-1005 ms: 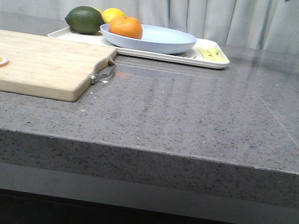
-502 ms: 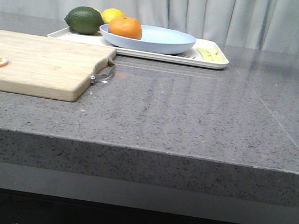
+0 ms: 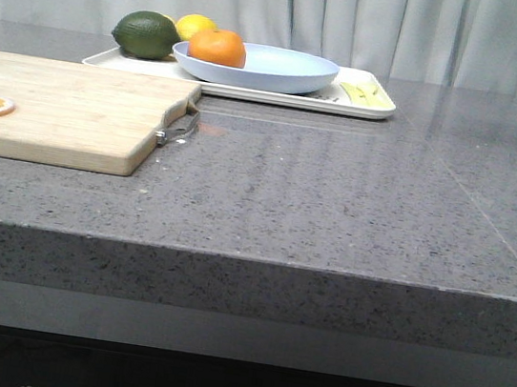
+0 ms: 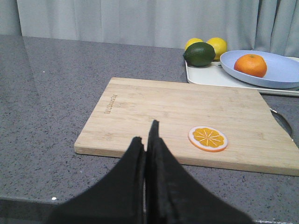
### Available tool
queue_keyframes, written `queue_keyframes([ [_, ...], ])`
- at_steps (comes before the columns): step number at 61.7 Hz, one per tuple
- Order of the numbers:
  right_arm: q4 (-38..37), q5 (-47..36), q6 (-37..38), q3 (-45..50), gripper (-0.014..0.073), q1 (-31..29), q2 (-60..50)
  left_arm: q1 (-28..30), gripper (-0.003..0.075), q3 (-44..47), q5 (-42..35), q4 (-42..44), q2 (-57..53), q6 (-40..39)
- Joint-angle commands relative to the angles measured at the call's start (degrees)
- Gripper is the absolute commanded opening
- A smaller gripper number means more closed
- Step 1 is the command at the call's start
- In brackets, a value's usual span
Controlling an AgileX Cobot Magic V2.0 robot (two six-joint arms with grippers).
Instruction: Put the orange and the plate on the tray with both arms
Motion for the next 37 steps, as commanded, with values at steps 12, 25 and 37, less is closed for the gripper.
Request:
queue_keyframes([
  [12, -11.4, 3.8, -3.6, 26.7, -0.0060, 0.1, -17.8, 0.0, -0.0017, -1.4, -4.8, -0.2, -0.4, -0.4],
  [25, -12.7, -2.7, -3.9, 49.8, -0.0060, 0.1, -30.5, 0.0, -0.0017, -1.4, -4.8, -0.2, -0.4, -0.4],
  [37, -10.6, -14.8, -3.9, 72.9, -0.0060, 0.1, -44.9, 0.0, -0.0017, -1.4, -4.8, -0.2, -0.4, -0.4],
])
